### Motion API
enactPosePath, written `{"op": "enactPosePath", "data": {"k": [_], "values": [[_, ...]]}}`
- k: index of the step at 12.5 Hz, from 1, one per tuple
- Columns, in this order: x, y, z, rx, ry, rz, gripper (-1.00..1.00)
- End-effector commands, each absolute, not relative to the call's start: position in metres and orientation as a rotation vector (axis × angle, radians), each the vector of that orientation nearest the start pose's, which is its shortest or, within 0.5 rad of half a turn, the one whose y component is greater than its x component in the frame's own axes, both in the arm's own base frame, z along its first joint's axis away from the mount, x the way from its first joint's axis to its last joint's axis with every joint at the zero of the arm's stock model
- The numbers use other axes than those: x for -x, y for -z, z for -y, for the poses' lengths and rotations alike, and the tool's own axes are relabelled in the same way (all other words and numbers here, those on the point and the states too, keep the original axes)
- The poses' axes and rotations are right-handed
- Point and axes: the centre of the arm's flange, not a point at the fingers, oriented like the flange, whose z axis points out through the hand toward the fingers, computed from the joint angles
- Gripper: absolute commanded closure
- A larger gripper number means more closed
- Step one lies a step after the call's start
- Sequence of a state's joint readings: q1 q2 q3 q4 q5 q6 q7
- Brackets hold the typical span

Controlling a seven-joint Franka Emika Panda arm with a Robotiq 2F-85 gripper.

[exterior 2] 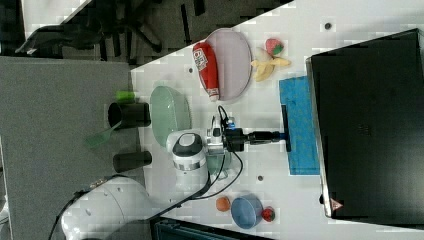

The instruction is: Flap open oven.

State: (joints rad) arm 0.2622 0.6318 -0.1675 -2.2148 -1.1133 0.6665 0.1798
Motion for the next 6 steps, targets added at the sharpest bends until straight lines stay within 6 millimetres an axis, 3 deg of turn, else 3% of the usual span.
{"op": "enactPosePath", "data": {"k": [1,4,6], "values": [[-0.494,-0.075,-0.015,-2.213,0.039,-0.066,0.65],[-0.499,-0.078,-0.021,-2.199,0.026,-0.072,0.65],[-0.511,-0.096,-0.034,-2.218,-0.030,-0.054,0.65]]}}
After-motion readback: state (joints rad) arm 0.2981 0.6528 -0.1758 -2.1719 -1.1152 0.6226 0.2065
